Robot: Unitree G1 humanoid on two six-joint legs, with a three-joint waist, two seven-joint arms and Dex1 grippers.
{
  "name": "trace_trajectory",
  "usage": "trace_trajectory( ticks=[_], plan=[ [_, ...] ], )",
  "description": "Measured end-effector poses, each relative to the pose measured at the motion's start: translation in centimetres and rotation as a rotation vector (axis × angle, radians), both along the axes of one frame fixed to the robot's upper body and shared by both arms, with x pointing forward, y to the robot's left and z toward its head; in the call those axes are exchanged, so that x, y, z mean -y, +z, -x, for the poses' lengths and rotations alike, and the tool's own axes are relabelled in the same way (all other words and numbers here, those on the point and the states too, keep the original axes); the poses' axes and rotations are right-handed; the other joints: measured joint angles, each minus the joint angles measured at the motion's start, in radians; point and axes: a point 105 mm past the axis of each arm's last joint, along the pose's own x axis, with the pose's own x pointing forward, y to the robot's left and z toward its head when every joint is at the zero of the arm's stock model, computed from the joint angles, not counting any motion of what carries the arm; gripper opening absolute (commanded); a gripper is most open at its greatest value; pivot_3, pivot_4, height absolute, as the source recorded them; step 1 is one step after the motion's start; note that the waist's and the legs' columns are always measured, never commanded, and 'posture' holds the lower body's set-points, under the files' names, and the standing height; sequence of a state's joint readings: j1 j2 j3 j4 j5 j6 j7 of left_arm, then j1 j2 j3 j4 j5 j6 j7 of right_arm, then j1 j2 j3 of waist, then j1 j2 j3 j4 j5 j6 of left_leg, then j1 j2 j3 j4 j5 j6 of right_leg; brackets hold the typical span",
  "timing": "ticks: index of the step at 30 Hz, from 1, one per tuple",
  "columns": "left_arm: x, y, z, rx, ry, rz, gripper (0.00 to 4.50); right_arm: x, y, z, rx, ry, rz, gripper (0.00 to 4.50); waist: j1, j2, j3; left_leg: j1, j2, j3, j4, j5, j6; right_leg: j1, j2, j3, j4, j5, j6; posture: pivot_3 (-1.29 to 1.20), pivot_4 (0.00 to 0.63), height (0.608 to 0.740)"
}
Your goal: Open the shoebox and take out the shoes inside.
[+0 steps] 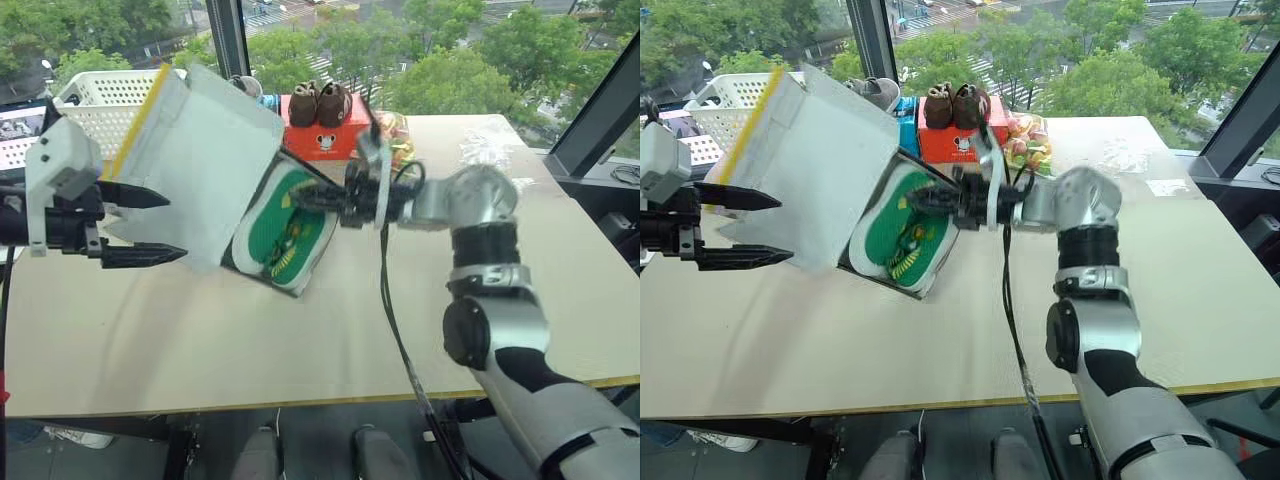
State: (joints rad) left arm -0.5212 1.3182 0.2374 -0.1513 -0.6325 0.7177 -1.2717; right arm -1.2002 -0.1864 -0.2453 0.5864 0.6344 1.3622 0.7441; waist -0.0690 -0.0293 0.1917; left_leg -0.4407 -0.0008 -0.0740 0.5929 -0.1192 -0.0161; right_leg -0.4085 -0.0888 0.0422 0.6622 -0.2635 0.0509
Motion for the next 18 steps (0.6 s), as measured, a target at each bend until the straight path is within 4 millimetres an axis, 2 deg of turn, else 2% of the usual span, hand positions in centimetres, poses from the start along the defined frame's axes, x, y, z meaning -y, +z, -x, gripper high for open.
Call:
trace_trajectory(
  ticks=[2, 8, 15, 18],
  plan=[
    [-0.1, 0.0, -0.1, 0.001, 0.003, 0.004, 4.50, -0.3, -0.7, 0.2, -0.008, 0.009, 0.016, 0.07, -0.001, 0.000, 0.000, -0.001, 0.000, 0.000, 0.000, 0.000, 0.000, -0.001, 0.000, 0.000, 0.000, 0.000, 0.000, 0.00, 0.150, 0.740],
    [0.1, -0.1, -0.2, -0.007, -0.007, 0.006, 4.50, -0.2, -0.1, 0.0, 0.002, 0.002, -0.005, 0.07, 0.000, 0.000, 0.000, -0.001, 0.000, 0.000, 0.000, 0.000, 0.000, -0.001, 0.000, 0.000, 0.001, 0.000, 0.000, 0.00, 0.150, 0.740],
    [0.2, -0.2, -0.2, -0.009, -0.010, 0.010, 4.50, -0.4, -0.8, -1.1, 0.054, -0.069, 0.048, 0.07, -0.004, 0.000, 0.000, 0.000, 0.000, 0.000, 0.000, 0.000, 0.000, -0.001, 0.000, 0.000, 0.001, 0.000, 0.000, 0.00, 0.150, 0.740],
    [0.2, -0.3, -0.2, -0.010, -0.012, 0.014, 4.50, -0.7, -1.0, -2.0, 0.014, -0.116, -0.009, 0.07, -0.004, 0.000, 0.000, 0.000, 0.000, 0.000, 0.000, 0.000, 0.000, -0.001, 0.000, 0.000, 0.001, 0.000, 0.000, 0.00, 0.150, 0.740]
  ],
)
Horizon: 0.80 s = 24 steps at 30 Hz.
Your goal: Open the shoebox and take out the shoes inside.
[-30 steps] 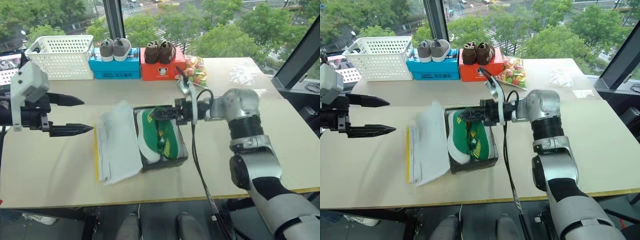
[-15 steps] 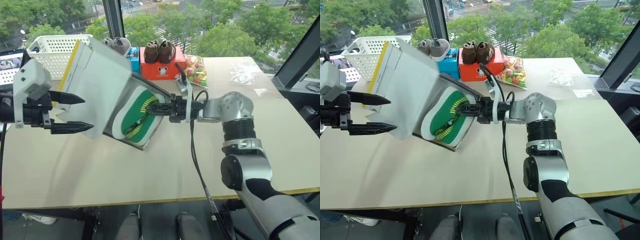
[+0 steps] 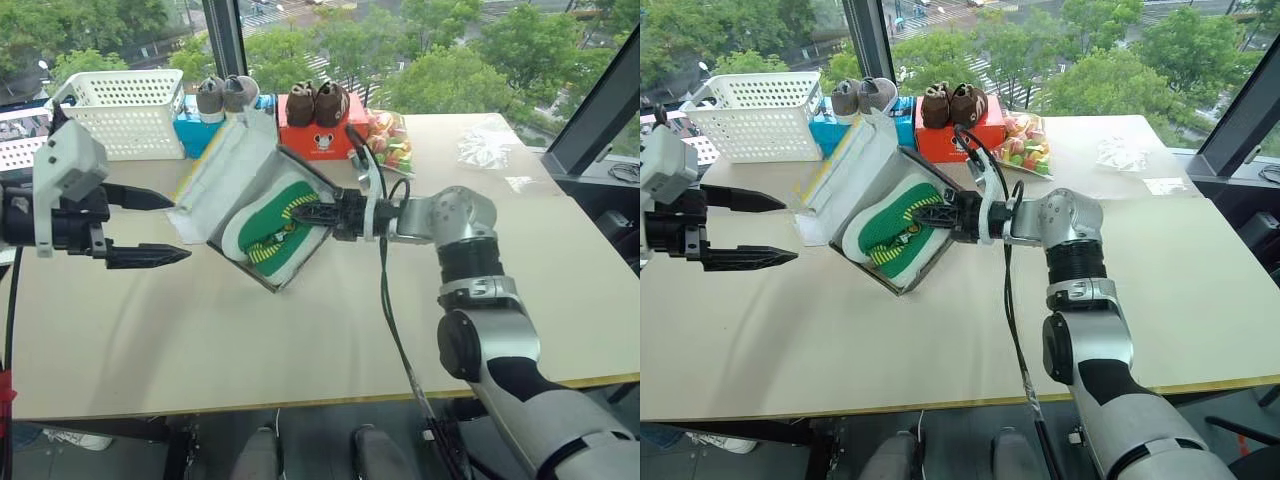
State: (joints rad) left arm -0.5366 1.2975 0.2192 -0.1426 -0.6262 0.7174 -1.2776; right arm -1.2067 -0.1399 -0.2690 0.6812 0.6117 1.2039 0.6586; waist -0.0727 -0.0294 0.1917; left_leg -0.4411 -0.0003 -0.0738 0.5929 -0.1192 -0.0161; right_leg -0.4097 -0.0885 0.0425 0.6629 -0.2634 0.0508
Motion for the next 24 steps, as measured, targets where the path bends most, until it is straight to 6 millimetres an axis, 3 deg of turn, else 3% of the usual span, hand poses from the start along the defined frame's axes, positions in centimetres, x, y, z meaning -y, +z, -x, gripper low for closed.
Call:
trace_trajectory(
  ticks=[4, 11, 18, 24],
  plan=[
    [0.1, -0.1, 0.0, -0.003, -0.005, 0.004, 4.50, 0.5, 0.9, -1.3, -0.044, -0.072, -0.070, 0.07, 0.003, 0.000, 0.000, 0.000, 0.000, 0.000, 0.000, 0.000, 0.000, 0.000, 0.000, 0.000, 0.000, 0.000, 0.000, 0.00, 0.150, 0.740],
    [0.2, -0.3, 0.0, -0.007, -0.007, 0.008, 4.50, 1.3, 4.3, -1.8, -0.005, -0.092, -0.179, 0.07, 0.003, 0.000, 0.000, 0.000, 0.000, 0.000, -0.001, 0.000, 0.000, 0.000, 0.000, 0.000, 0.000, 0.000, 0.000, 0.00, 0.150, 0.740],
    [0.2, -0.3, -0.1, -0.008, -0.009, 0.009, 4.50, 1.5, 5.2, -1.8, 0.008, -0.090, -0.215, 0.07, 0.002, 0.000, 0.000, 0.000, 0.000, 0.000, -0.001, 0.000, 0.000, 0.000, 0.000, 0.000, 0.000, 0.000, 0.000, 0.00, 0.150, 0.740],
    [0.5, -0.7, -0.4, -0.018, -0.021, 0.017, 4.50, 6.4, 10.4, -1.9, 0.146, -0.177, -0.288, 0.07, 0.015, 0.000, 0.001, -0.001, -0.001, 0.000, 0.000, 0.000, 0.000, 0.000, -0.001, 0.000, -0.001, 0.000, 0.000, 0.00, 0.150, 0.740]
  ],
)
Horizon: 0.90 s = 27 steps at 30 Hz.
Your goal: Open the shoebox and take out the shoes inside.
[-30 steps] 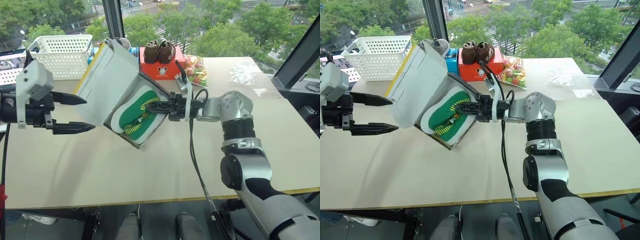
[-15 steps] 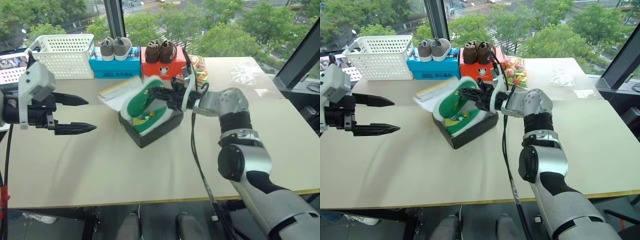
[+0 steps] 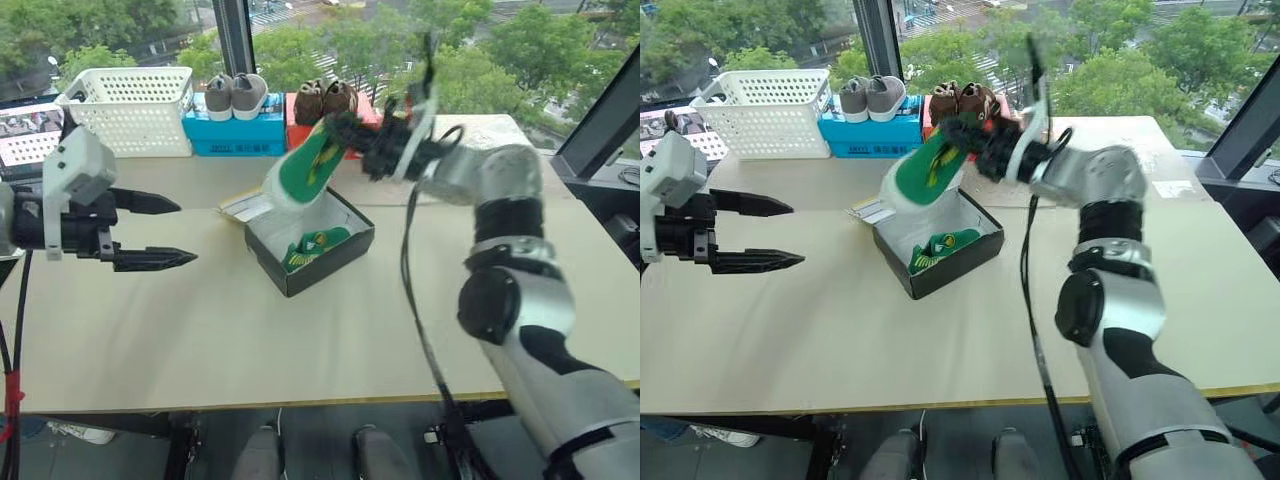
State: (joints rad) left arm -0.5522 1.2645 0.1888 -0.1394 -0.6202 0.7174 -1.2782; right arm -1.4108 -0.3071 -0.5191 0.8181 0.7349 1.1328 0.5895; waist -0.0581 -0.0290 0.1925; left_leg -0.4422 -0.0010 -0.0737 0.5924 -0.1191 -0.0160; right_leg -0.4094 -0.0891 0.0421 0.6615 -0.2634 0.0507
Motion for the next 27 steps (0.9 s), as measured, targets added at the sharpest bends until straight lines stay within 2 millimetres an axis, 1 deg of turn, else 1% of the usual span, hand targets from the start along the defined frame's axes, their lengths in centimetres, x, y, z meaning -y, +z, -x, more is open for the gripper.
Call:
trace_trajectory(
  ticks=[2, 3, 4, 6, 7, 9, 11, 13, 15, 17, 19, 21, 24, 27],
  plan=[
    [0.2, -0.1, -0.1, -0.001, -0.010, -0.001, 4.50, 2.0, 0.8, 0.0, 0.034, -0.053, 0.019, 0.07, 0.002, 0.000, 0.000, 0.000, 0.000, 0.000, 0.000, 0.000, 0.000, 0.000, 0.000, 0.000, -0.001, 0.000, 0.000, 0.00, 0.150, 0.740],
    [0.3, -0.1, -0.2, 0.001, -0.016, 0.001, 4.50, 2.8, 0.7, 0.0, 0.048, -0.075, 0.060, 0.07, 0.001, 0.000, 0.000, 0.000, 0.000, 0.000, 0.000, 0.000, 0.000, 0.000, 0.000, 0.000, -0.001, 0.000, 0.000, 0.00, 0.150, 0.740],
    [0.5, 0.0, -0.3, 0.006, -0.030, 0.001, 4.50, 4.0, 0.1, -0.1, 0.066, -0.123, 0.169, 0.07, 0.002, 0.000, 0.000, 0.000, 0.000, 0.000, 0.000, 0.000, 0.000, 0.000, 0.000, 0.000, 0.000, 0.000, 0.000, 0.00, 0.150, 0.740],
    [0.7, 0.1, -0.5, 0.003, -0.045, -0.003, 4.50, 7.2, -2.4, -0.4, 0.074, -0.228, 0.438, 0.07, 0.005, 0.000, 0.000, 0.000, 0.000, 0.000, 0.000, 0.000, 0.000, 0.000, 0.000, 0.000, -0.001, 0.000, 0.000, 0.00, 0.150, 0.740],
    [0.7, 0.1, -0.5, 0.006, -0.047, -0.004, 4.50, 8.9, -3.9, -0.5, 0.059, -0.263, 0.541, 0.07, 0.006, 0.000, 0.000, 0.000, 0.000, 0.001, 0.000, 0.000, 0.000, 0.000, 0.000, 0.000, -0.001, 0.000, 0.001, 0.00, 0.150, 0.740],
    [0.7, 0.1, -0.7, -0.001, -0.054, 0.004, 4.50, 11.5, -6.1, -0.2, 0.044, -0.288, 0.698, 0.07, 0.004, 0.002, 0.002, -0.001, -0.001, 0.002, 0.001, 0.000, 0.000, -0.001, -0.001, 0.001, -0.001, 0.000, 0.001, 0.00, 0.150, 0.740],
    [1.0, 0.2, -0.7, -0.003, -0.070, 0.012, 4.50, 12.8, -6.8, 0.0, 0.071, -0.286, 0.804, 0.07, -0.007, 0.004, 0.002, -0.003, 0.000, 0.003, 0.001, 0.000, 0.000, -0.004, 0.000, 0.002, 0.001, 0.000, 0.000, 0.00, 0.150, 0.740],
    [1.3, 0.3, -0.6, -0.003, -0.090, 0.020, 4.50, 13.7, -7.3, 0.1, 0.110, -0.267, 0.918, 0.07, -0.018, 0.003, 0.002, -0.004, 0.001, 0.004, 0.001, 0.000, 0.000, -0.008, 0.000, 0.003, 0.002, 0.000, 0.000, 0.00, 0.150, 0.740],
    [1.4, 0.1, -0.7, -0.012, -0.095, 0.022, 4.50, 14.5, -8.6, 0.1, 0.106, -0.243, 0.987, 0.07, -0.027, 0.003, 0.002, -0.004, 0.000, 0.004, 0.001, 0.000, 0.000, -0.008, 0.000, 0.004, 0.003, 0.000, 0.000, 0.00, 0.150, 0.740],
    [1.5, 0.1, -0.7, -0.013, -0.100, 0.030, 4.50, 14.6, -10.1, 0.0, 0.089, -0.213, 1.029, 0.07, -0.033, 0.003, 0.002, -0.005, 0.000, 0.005, 0.001, 0.000, 0.000, -0.009, 0.000, 0.004, 0.003, 0.000, 0.000, 0.00, 0.150, 0.740],
    [1.4, 0.1, -0.8, -0.015, -0.098, 0.034, 4.50, 14.3, -11.1, -0.3, 0.063, -0.197, 1.019, 0.07, -0.038, 0.003, 0.002, -0.005, 0.000, 0.005, 0.001, 0.000, 0.000, -0.009, 0.000, 0.004, 0.003, 0.000, 0.000, 0.00, 0.150, 0.740],
    [1.4, 0.1, -0.8, -0.017, -0.095, 0.036, 4.50, 14.3, -11.3, -0.4, 0.055, -0.198, 1.001, 0.07, -0.037, 0.003, 0.002, -0.005, 0.000, 0.005, 0.001, 0.000, 0.000, -0.009, 0.000, 0.004, 0.003, 0.000, 0.000, 0.00, 0.150, 0.740],
    [1.4, 0.1, -0.8, -0.022, -0.092, 0.038, 4.50, 14.0, -10.5, -0.4, 0.088, -0.181, 0.994, 0.07, -0.036, 0.003, 0.002, -0.006, 0.000, 0.005, 0.001, 0.000, 0.000, -0.009, -0.001, 0.004, 0.003, 0.000, 0.000, 0.00, 0.150, 0.740],
    [1.2, 0.1, -0.7, -0.026, -0.084, 0.038, 4.50, 14.0, -10.4, -0.5, 0.113, -0.176, 1.008, 0.07, -0.035, 0.003, 0.002, -0.006, 0.000, 0.005, 0.002, 0.000, 0.000, -0.009, -0.001, 0.004, 0.003, 0.000, 0.000, 0.00, 0.150, 0.740]
  ],
)
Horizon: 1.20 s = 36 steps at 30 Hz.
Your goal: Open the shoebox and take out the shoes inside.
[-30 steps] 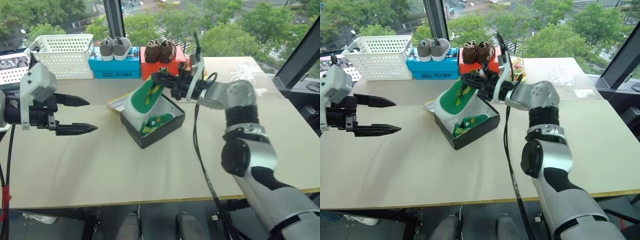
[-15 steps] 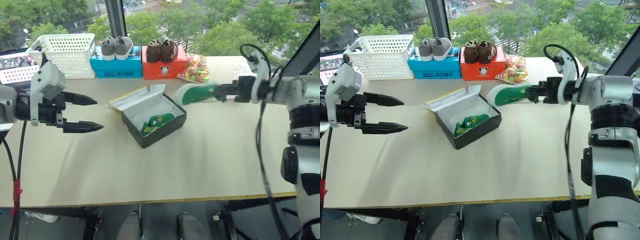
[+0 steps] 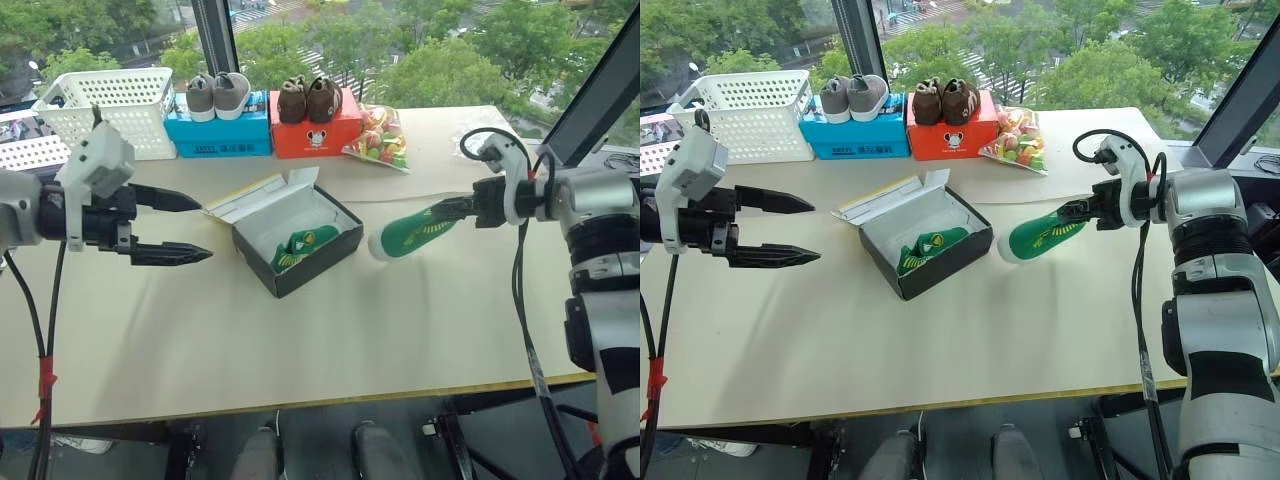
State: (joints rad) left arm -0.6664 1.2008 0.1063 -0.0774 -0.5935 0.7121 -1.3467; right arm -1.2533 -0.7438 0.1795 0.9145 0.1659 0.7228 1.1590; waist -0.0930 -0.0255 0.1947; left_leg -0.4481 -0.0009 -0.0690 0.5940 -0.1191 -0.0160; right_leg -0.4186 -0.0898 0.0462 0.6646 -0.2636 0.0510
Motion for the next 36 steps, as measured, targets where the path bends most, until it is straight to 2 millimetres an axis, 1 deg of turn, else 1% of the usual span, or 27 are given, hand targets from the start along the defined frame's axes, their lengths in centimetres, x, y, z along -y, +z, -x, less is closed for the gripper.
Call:
trace_trajectory(
  ticks=[3, 5, 6, 7, 8, 9, 12, 13, 14, 15, 17, 18, 19, 20, 21, 22, 23, 24, 25, 26, 28, 29, 32, 34, 36],
  plan=[
    [-0.2, 0.1, 0.0, 0.002, 0.010, 0.004, 4.50, 0.5, -0.3, -0.3, 0.020, -0.013, 0.047, 0.07, 0.001, 0.000, 0.000, 0.000, 0.000, 0.000, 0.000, 0.000, 0.000, 0.000, 0.000, 0.000, 0.000, 0.000, 0.000, 0.00, 0.150, 0.740],
    [-0.1, 0.2, 0.0, 0.003, 0.012, 0.004, 4.50, 0.4, -0.7, -1.0, 0.038, -0.041, 0.077, 0.07, -0.003, 0.000, 0.000, 0.000, 0.000, 0.000, 0.000, 0.000, 0.000, 0.000, 0.000, 0.000, 0.000, 0.000, 0.000, 0.00, 0.150, 0.740],
    [-0.1, 0.1, 0.0, 0.004, 0.009, 0.004, 4.50, 0.3, -0.9, -1.4, 0.046, -0.058, 0.084, 0.49, -0.005, 0.000, 0.000, 0.000, 0.000, 0.000, 0.000, 0.000, 0.000, 0.000, 0.000, 0.000, 0.000, 0.000, 0.000, 0.00, 0.150, 0.740],
    [0.0, 0.1, 0.0, 0.004, 0.006, 0.005, 4.50, 0.4, -1.2, -1.8, 0.062, -0.088, 0.087, 0.72, -0.005, 0.000, 0.000, 0.000, 0.000, 0.000, 0.000, 0.000, 0.000, 0.000, 0.000, 0.000, 0.001, 0.000, 0.000, 0.00, 0.150, 0.740],
    [0.2, 0.1, 0.1, 0.006, 0.003, 0.005, 4.50, 0.6, -1.4, -2.6, 0.100, -0.148, 0.095, 1.03, -0.004, 0.000, 0.000, 0.001, 0.000, 0.000, 0.000, 0.000, 0.000, 0.000, 0.000, 0.000, 0.001, 0.000, 0.000, 0.00, 0.150, 0.740],
    [0.3, 0.1, 0.1, 0.007, -0.002, 0.005, 4.50, 1.2, -1.6, -3.2, 0.135, -0.216, 0.106, 1.45, -0.003, 0.000, 0.000, 0.000, 0.000, 0.000, 0.000, 0.000, 0.000, 0.000, 0.000, 0.000, 0.001, 0.000, 0.000, 0.00, 0.150, 0.740],
    [0.3, 0.0, 0.1, 0.002, 0.001, 0.005, 4.50, 2.0, -1.2, -3.7, 0.182, -0.294, 0.086, 2.43, 0.000, 0.000, 0.000, 0.000, -0.001, 0.000, 0.000, 0.000, 0.000, 0.000, -0.001, 0.000, 0.000, 0.000, 0.000, 0.00, 0.150, 0.740],
    [0.2, -0.1, 0.1, -0.002, 0.004, 0.006, 4.50, 1.9, -0.6, -3.9, 0.205, -0.292, 0.072, 2.83, 0.000, 0.000, 0.000, 0.000, -0.001, 0.000, 0.000, 0.000, 0.000, 0.000, -0.001, 0.000, 0.000, 0.000, 0.000, 0.00, 0.150, 0.740],
    [0.2, -0.2, 0.1, -0.005, 0.005, 0.006, 4.50, 1.8, 0.3, -3.9, 0.231, -0.289, 0.054, 3.09, -0.001, 0.000, 0.000, -0.001, -0.001, 0.000, 0.000, 0.000, 0.000, 0.000, -0.001, 0.000, 0.000, 0.000, 0.000, 0.00, 0.150, 0.740],
    [0.2, -0.3, 0.1, -0.008, 0.005, 0.005, 4.50, 1.7, 1.4, -4.0, 0.258, -0.287, 0.035, 3.43, -0.001, 0.000, 0.000, -0.001, -0.001, 0.000, 0.000, 0.000, 0.000, 0.000, -0.001, 0.000, 0.000, 0.000, 0.000, 0.00, 0.150, 0.740],
    [0.1, -0.4, 0.1, -0.011, 0.006, 0.004, 4.50, 1.3, 4.4, -3.7, 0.321, -0.237, 0.010, 4.15, -0.001, 0.001, 0.001, 0.000, 0.000, 0.000, 0.000, 0.000, 0.000, -0.001, 0.000, 0.000, 0.001, 0.000, 0.000, 0.00, 0.150, 0.740],
    [0.1, -0.5, 0.1, -0.013, 0.006, 0.003, 4.50, 0.8, 6.0, -3.2, 0.355, -0.178, 0.002, 4.48, -0.002, 0.001, 0.001, 0.000, 0.000, 0.000, 0.000, 0.000, 0.000, -0.001, 0.000, 0.000, 0.000, 0.000, 0.000, 0.00, 0.150, 0.740],
    [0.1, -0.5, 0.1, -0.015, 0.007, 0.003, 4.50, 0.1, 7.2, -2.8, 0.379, -0.115, -0.002, 4.48, -0.003, 0.001, 0.001, 0.000, 0.000, 0.000, 0.000, 0.000, 0.000, -0.001, 0.000, 0.000, 0.001, 0.000, 0.000, 0.00, 0.150, 0.740],
    [0.1, -0.6, 0.2, -0.017, 0.008, 0.002, 4.50, -1.2, 8.3, -2.0, 0.401, -0.011, 0.005, 4.48, -0.006, 0.001, 0.001, 0.000, 0.000, 0.000, 0.000, 0.000, 0.000, -0.001, 0.000, 0.000, 0.001, 0.000, 0.000, 0.00, 0.150, 0.740],
    [0.0, -0.6, 0.1, -0.017, 0.010, 0.001, 4.50, -2.8, 9.0, -1.2, 0.411, 0.096, 0.019, 4.48, -0.009, 0.001, 0.001, 0.000, 0.000, 0.000, 0.000, 0.000, 0.000, -0.001, 0.000, 0.000, 0.001, 0.000, 0.000, 0.00, 0.150, 0.740],
    [0.0, -0.6, 0.1, -0.015, 0.012, -0.002, 4.50, -4.5, 9.3, -0.2, 0.427, 0.212, 0.053, 4.48, -0.010, 0.001, 0.000, 0.000, 0.001, 0.000, 0.001, 0.000, 0.000, -0.001, 0.001, 0.001, 0.002, 0.000, 0.000, 0.00, 0.150, 0.740],
    [0.0, -0.6, 0.1, -0.014, 0.014, -0.004, 4.50, -6.4, 9.1, 0.7, 0.434, 0.325, 0.085, 4.48, -0.011, 0.001, 0.000, 0.001, 0.002, 0.000, 0.001, 0.000, 0.000, -0.001, 0.001, 0.000, 0.003, 0.000, 0.000, 0.00, 0.150, 0.740],
    [-0.1, -0.6, 0.1, -0.014, 0.017, -0.005, 4.50, -8.8, 8.0, 1.8, 0.426, 0.464, 0.126, 4.48, -0.010, 0.000, 0.000, 0.001, 0.002, 0.000, 0.002, 0.000, 0.000, -0.001, 0.002, 0.000, 0.004, 0.000, 0.000, 0.00, 0.150, 0.740],
    [-0.2, -0.6, 0.1, -0.013, 0.020, -0.006, 4.50, -10.9, 6.5, 2.8, 0.404, 0.584, 0.162, 4.48, -0.010, 0.001, 0.000, 0.001, 0.002, 0.000, 0.003, 0.000, 0.000, -0.001, 0.002, 0.000, 0.006, 0.000, 0.000, 0.00, 0.150, 0.740],
    [-0.2, -0.6, 0.0, -0.013, 0.022, -0.007, 4.50, -12.3, 5.3, 3.4, 0.384, 0.653, 0.179, 4.48, -0.008, 0.001, 0.000, 0.001, 0.002, 0.000, 0.004, 0.000, 0.000, -0.001, 0.001, 0.000, 0.007, 0.000, 0.000, 0.00, 0.150, 0.740],
    [-0.3, -0.5, 0.0, -0.011, 0.028, -0.012, 4.50, -15.3, 2.2, 4.7, 0.325, 0.794, 0.211, 4.48, -0.003, 0.001, 0.000, 0.000, 0.001, 0.000, 0.007, 0.000, 0.000, -0.001, 0.001, 0.000, 0.009, 0.000, 0.000, 0.00, 0.150, 0.740],
    [-0.5, -0.5, 0.0, -0.010, 0.035, -0.018, 4.50, -16.3, 1.3, 5.0, 0.315, 0.835, 0.229, 4.48, -0.002, 0.001, 0.000, -0.001, 0.001, 0.000, 0.009, 0.000, 0.000, -0.002, 0.001, 0.000, 0.010, 0.000, 0.000, 0.00, 0.150, 0.740],
    [-1.2, -0.3, 0.2, -0.004, 0.064, -0.028, 4.50, -18.7, 0.0, 5.4, 0.350, 0.919, 0.275, 4.48, 0.002, 0.000, 0.000, -0.003, 0.001, -0.001, 0.012, 0.000, 0.000, -0.002, 0.001, -0.001, 0.011, 0.000, 0.000, 0.00, 0.150, 0.740],
    [-1.6, -0.2, 0.4, 0.003, 0.083, -0.027, 4.50, -20.3, -0.8, 5.1, 0.362, 0.950, 0.295, 4.48, 0.002, 0.000, 0.000, -0.002, 0.001, -0.001, 0.013, 0.000, 0.000, -0.002, 0.001, -0.001, 0.011, 0.000, 0.000, 0.00, 0.150, 0.740],
    [-2.0, -0.4, 0.7, 0.001, 0.099, -0.030, 4.50, -21.3, -1.4, 4.7, 0.362, 0.958, 0.303, 4.48, 0.003, 0.000, 0.000, -0.002, 0.001, -0.001, 0.013, 0.000, 0.000, -0.002, 0.001, -0.001, 0.012, 0.000, 0.000, 0.00, 0.150, 0.740]
  ],
)
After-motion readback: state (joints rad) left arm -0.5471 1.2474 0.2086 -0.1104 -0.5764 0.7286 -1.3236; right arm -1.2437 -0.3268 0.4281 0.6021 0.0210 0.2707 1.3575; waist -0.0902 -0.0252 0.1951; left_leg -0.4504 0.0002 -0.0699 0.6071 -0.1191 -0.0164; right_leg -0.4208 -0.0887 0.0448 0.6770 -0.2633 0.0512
